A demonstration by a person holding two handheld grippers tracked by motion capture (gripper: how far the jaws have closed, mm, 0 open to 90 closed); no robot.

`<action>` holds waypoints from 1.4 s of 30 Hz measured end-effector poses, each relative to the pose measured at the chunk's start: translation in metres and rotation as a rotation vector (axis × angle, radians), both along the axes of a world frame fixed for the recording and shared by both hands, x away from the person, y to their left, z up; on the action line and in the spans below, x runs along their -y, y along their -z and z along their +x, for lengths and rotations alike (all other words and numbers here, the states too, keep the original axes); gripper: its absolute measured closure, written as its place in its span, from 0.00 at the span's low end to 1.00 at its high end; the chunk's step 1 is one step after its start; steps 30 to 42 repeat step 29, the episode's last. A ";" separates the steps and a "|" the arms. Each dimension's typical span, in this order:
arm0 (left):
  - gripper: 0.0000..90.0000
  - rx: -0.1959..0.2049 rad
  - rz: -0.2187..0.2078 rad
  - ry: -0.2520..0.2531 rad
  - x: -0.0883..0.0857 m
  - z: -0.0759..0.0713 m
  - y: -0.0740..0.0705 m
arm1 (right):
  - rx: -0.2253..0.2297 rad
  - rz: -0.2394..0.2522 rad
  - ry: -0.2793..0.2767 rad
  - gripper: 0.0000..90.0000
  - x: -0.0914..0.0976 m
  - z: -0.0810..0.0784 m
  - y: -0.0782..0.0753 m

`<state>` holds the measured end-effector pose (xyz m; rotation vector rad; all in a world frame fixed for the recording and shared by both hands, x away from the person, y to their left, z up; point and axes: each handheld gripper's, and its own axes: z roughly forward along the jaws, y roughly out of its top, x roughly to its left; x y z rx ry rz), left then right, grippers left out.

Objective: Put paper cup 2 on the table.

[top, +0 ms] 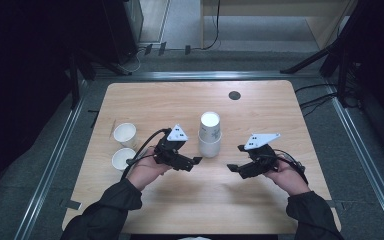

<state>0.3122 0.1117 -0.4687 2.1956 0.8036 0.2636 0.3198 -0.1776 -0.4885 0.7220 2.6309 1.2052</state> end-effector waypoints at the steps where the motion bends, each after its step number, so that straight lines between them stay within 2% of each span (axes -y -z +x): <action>1: 0.15 -0.011 -0.015 -0.002 0.001 0.000 0.002 | -0.003 -0.001 0.002 0.23 -0.001 -0.002 0.000; 3: 0.16 -0.013 -0.017 -0.011 0.003 -0.001 0.006 | 0.005 -0.014 -0.005 0.23 -0.001 -0.006 0.000; 9: 0.16 -0.011 0.019 -0.017 0.001 -0.002 0.012 | 0.011 -0.029 -0.035 0.22 -0.004 -0.016 0.000; 13: 0.16 -0.010 0.021 -0.018 -0.001 -0.002 0.013 | 0.011 -0.034 -0.048 0.22 -0.008 -0.019 0.000; 16: 0.16 0.025 0.067 -0.014 -0.002 -0.003 0.016 | 0.011 -0.041 -0.055 0.22 -0.009 -0.020 0.001; 20: 0.16 0.020 0.044 -0.022 -0.006 0.000 0.016 | 0.011 -0.039 -0.054 0.22 -0.009 -0.020 0.000; 29: 0.16 -0.002 0.086 -0.029 -0.008 0.003 0.024 | 0.017 -0.028 -0.050 0.22 -0.007 -0.020 -0.001; 42: 0.16 -0.002 0.086 -0.029 -0.008 0.003 0.024 | 0.017 -0.028 -0.050 0.22 -0.007 -0.020 -0.001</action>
